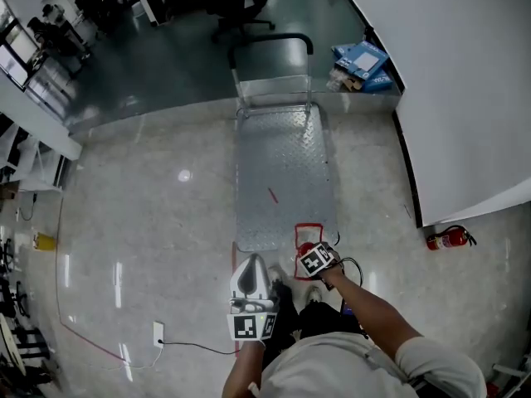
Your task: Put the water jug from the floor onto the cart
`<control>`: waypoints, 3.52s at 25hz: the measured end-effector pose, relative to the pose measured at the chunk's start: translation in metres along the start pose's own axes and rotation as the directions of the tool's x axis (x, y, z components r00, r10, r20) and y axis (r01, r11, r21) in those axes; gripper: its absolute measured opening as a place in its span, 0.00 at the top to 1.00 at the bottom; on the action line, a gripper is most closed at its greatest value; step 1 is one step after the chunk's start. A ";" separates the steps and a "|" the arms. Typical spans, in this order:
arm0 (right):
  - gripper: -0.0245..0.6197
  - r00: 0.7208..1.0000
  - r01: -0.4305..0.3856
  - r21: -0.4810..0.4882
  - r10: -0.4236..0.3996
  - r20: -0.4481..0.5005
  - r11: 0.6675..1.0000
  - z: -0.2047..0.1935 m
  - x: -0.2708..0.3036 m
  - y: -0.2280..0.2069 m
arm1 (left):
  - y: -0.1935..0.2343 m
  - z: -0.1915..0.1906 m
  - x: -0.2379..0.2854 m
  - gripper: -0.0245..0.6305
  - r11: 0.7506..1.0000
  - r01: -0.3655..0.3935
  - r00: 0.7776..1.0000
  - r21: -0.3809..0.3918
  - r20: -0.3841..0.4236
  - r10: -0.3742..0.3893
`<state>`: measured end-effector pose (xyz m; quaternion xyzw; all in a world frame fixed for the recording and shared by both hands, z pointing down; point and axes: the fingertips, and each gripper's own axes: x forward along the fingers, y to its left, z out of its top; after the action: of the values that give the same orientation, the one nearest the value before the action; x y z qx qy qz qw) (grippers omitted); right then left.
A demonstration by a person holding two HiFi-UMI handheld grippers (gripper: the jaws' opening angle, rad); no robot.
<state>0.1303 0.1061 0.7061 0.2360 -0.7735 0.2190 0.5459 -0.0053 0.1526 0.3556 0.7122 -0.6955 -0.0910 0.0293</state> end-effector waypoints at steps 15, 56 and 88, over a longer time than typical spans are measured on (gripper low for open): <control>0.50 0.998 0.068 0.099 -0.066 -0.020 0.993 0.103 0.020 -0.078 | 0.087 -0.008 0.187 0.96 0.990 0.139 0.990 -0.014 0.022 -0.139; 0.50 0.996 0.069 0.155 -0.076 0.040 0.985 0.350 0.159 -0.261 | 0.161 -0.077 0.347 0.96 0.994 0.097 0.987 -0.052 -0.123 -0.103; 0.94 0.437 0.139 0.327 -0.354 0.827 0.935 0.322 -0.240 -0.157 | 0.084 -0.012 0.294 0.96 0.986 0.149 0.987 -0.075 -0.044 -0.153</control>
<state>0.0570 -0.1800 0.3927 0.4810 -0.8713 0.0654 0.0722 -0.0810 -0.1433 0.3554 0.7633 -0.6349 -0.1000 0.0652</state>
